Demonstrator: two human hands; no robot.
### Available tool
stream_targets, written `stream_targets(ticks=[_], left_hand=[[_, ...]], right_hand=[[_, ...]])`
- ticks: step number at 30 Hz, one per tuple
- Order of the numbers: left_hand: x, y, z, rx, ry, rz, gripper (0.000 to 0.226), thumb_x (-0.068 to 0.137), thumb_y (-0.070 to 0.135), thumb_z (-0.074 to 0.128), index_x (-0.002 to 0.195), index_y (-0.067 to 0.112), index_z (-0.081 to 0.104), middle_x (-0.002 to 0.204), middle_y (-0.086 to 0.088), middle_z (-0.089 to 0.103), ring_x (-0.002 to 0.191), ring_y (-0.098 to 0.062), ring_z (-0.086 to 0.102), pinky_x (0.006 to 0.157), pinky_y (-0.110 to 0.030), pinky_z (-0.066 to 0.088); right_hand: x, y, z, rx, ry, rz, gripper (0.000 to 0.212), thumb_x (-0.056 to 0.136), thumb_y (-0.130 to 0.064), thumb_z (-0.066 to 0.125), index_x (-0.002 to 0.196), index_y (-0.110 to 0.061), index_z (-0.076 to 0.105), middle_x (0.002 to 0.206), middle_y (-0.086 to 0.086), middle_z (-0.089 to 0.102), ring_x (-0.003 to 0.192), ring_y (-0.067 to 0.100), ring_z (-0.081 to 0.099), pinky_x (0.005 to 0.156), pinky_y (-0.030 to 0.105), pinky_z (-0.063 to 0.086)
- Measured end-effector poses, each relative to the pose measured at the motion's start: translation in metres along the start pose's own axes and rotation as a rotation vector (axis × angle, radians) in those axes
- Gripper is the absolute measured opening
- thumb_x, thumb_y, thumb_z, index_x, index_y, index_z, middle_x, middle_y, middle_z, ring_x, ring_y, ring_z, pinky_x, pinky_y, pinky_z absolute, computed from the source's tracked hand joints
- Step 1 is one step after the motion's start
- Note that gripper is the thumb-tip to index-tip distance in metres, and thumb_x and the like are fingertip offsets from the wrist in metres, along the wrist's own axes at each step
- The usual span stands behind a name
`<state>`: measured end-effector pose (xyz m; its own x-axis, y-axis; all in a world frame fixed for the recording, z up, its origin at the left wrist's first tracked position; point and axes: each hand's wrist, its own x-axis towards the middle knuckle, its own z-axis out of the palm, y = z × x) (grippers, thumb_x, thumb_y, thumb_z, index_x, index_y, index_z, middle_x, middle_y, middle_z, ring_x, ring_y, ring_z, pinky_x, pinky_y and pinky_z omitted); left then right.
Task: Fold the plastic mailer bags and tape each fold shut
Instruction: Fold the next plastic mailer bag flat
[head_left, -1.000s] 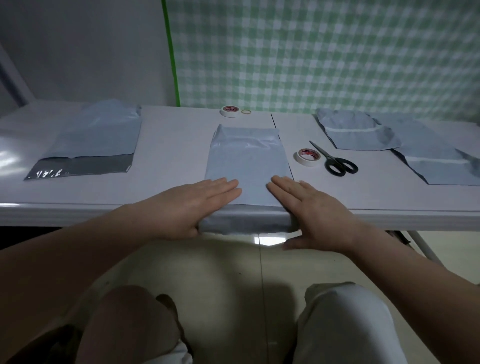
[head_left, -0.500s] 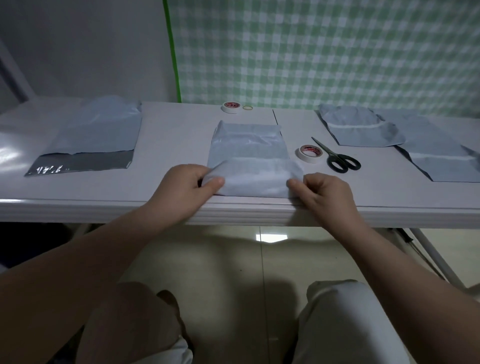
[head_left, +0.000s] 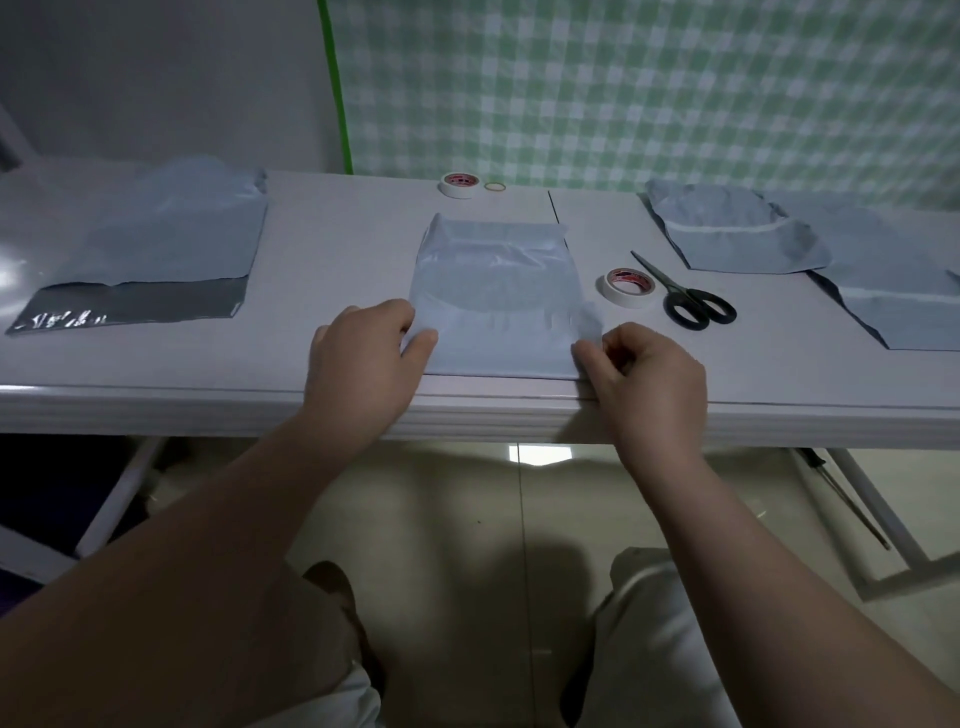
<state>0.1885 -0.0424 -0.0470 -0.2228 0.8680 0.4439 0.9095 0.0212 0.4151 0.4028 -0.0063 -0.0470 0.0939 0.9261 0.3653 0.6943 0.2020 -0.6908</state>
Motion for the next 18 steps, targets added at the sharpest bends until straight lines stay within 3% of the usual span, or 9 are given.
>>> stream_targets(ticks=[2, 5, 8, 12, 14, 18], left_hand=[[-0.001, 0.0, 0.001, -0.001, 0.008, 0.0, 0.047, 0.091, 0.025, 0.056, 0.057, 0.021, 0.023, 0.052, 0.003, 0.031, 0.062, -0.03, 0.042, 0.061, -0.032, 0.023], [-0.003, 0.001, 0.003, -0.006, 0.033, 0.006, 0.034, 0.09, 0.024, 0.057, 0.064, 0.018, 0.036, 0.055, 0.004, 0.035, 0.066, -0.032, 0.047, 0.064, -0.032, 0.027], [-0.004, 0.005, 0.002, -0.048, 0.058, -0.021, 0.012, 0.091, 0.023, 0.057, 0.092, 0.011, 0.053, 0.068, 0.002, 0.048, 0.075, -0.031, 0.053, 0.072, -0.037, 0.04], [-0.005, 0.006, 0.003, -0.053, 0.082, -0.07, 0.029, 0.089, 0.016, 0.055, 0.116, 0.012, 0.045, 0.076, -0.004, 0.058, 0.08, -0.032, 0.056, 0.083, -0.043, 0.043], [-0.006, 0.005, 0.004, -0.008, 0.094, -0.068, 0.026, 0.089, 0.014, 0.053, 0.114, 0.014, 0.048, 0.074, -0.004, 0.058, 0.076, -0.029, 0.052, 0.078, -0.039, 0.039], [-0.006, 0.001, 0.005, 0.056, 0.131, 0.019, 0.018, 0.087, 0.009, 0.052, 0.089, 0.018, 0.068, 0.061, -0.003, 0.058, 0.07, -0.032, 0.052, 0.068, -0.033, 0.034]], right_hand=[[0.001, -0.002, 0.0, 0.057, 0.016, 0.051, 0.021, 0.083, -0.032, 0.064, 0.068, -0.018, 0.062, 0.061, -0.006, 0.058, 0.066, 0.017, 0.056, 0.062, 0.022, 0.041], [0.002, -0.003, 0.001, 0.064, 0.036, 0.074, 0.019, 0.082, -0.033, 0.065, 0.068, -0.022, 0.061, 0.06, -0.01, 0.059, 0.065, 0.014, 0.056, 0.057, 0.016, 0.036], [0.0, -0.002, 0.005, 0.03, 0.066, 0.066, 0.02, 0.083, -0.034, 0.064, 0.068, -0.021, 0.062, 0.06, -0.008, 0.06, 0.069, 0.021, 0.058, 0.07, 0.032, 0.046], [-0.001, -0.005, 0.011, -0.083, 0.107, -0.002, 0.019, 0.086, -0.029, 0.061, 0.072, -0.016, 0.065, 0.057, -0.008, 0.054, 0.059, 0.017, 0.046, 0.09, 0.044, 0.046], [0.0, -0.005, 0.011, -0.143, 0.117, -0.019, 0.019, 0.087, -0.028, 0.06, 0.074, -0.016, 0.066, 0.058, -0.007, 0.051, 0.059, 0.015, 0.039, 0.098, 0.045, 0.041], [0.0, -0.005, 0.011, -0.183, 0.105, 0.008, 0.019, 0.089, -0.031, 0.059, 0.078, -0.017, 0.066, 0.067, 0.001, 0.063, 0.061, 0.017, 0.037, 0.104, 0.044, 0.035]])
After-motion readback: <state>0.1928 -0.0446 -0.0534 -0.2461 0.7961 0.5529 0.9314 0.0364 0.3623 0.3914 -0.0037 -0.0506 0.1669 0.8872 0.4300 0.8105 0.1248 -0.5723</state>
